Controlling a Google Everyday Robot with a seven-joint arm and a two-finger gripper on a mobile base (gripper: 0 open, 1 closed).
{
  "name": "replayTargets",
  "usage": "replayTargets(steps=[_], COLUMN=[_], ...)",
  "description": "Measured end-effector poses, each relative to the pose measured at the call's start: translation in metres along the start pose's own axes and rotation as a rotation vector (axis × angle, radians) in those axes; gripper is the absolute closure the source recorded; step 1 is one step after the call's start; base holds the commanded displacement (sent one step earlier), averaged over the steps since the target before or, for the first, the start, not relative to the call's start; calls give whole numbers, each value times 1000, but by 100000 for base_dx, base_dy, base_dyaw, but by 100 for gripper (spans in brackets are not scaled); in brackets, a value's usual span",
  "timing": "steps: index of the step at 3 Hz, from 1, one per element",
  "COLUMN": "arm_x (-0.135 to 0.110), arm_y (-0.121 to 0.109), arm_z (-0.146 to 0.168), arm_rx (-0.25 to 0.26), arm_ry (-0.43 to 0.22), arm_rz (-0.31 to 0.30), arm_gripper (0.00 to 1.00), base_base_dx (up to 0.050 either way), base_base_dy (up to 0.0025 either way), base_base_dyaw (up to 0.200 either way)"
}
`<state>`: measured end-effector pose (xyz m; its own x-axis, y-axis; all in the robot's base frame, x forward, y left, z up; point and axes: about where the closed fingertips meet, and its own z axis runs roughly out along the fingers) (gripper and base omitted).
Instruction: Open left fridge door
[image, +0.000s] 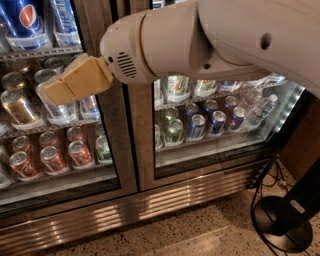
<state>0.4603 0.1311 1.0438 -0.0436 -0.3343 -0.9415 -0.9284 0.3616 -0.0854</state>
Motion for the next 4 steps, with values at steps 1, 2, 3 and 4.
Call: replayTargets(steps=[1, 2, 3, 4], arm_x=[0, -1, 0, 0], arm_y=[1, 2, 2, 4], arm_z=[-1, -2, -2, -3], arm_rx=[-12, -21, -27, -43], arm_ry=[-1, -2, -2, -2], arm_rz=[-6, -13, -20, -40], arm_gripper=[0, 0, 0, 0], base_base_dx=[0, 0, 0, 0], base_base_dy=[0, 0, 0, 0], base_base_dyaw=[0, 0, 0, 0])
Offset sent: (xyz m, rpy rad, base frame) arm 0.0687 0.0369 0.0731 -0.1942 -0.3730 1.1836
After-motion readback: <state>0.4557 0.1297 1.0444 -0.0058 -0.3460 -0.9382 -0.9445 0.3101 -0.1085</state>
